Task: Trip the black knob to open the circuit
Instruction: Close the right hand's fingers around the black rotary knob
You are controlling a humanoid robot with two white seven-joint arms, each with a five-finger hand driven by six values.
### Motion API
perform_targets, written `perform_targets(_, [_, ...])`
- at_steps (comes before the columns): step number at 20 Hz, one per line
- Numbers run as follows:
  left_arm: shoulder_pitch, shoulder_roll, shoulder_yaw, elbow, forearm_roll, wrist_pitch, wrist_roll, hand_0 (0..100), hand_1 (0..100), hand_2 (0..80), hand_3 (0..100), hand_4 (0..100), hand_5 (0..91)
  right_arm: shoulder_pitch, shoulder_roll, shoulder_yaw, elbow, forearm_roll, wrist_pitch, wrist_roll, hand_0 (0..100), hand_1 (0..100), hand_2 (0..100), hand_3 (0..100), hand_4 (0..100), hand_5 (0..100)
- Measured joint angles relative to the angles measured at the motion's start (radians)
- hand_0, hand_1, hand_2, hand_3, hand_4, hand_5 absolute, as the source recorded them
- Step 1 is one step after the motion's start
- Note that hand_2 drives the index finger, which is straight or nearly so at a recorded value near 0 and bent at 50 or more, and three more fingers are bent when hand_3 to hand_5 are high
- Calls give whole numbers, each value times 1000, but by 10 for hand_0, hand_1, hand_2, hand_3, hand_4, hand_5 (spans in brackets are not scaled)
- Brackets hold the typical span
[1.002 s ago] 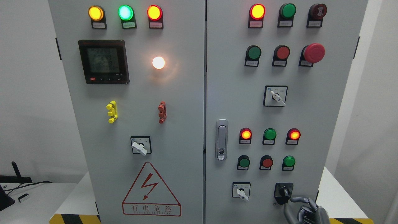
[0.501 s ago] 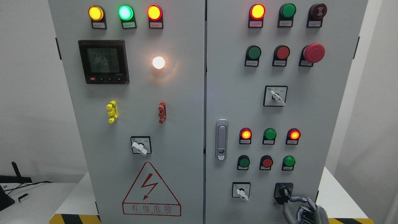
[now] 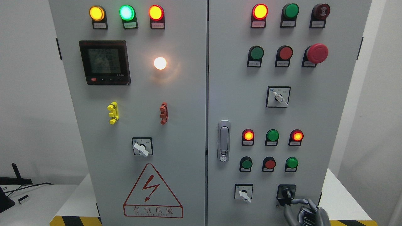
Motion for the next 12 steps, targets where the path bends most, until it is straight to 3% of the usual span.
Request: perform_targets(12, [0,0,0,0,0,0,0,120,389,0,0,0,0,0,0,2,-1,0,0,0,422,753,458,1000,1000,1000])
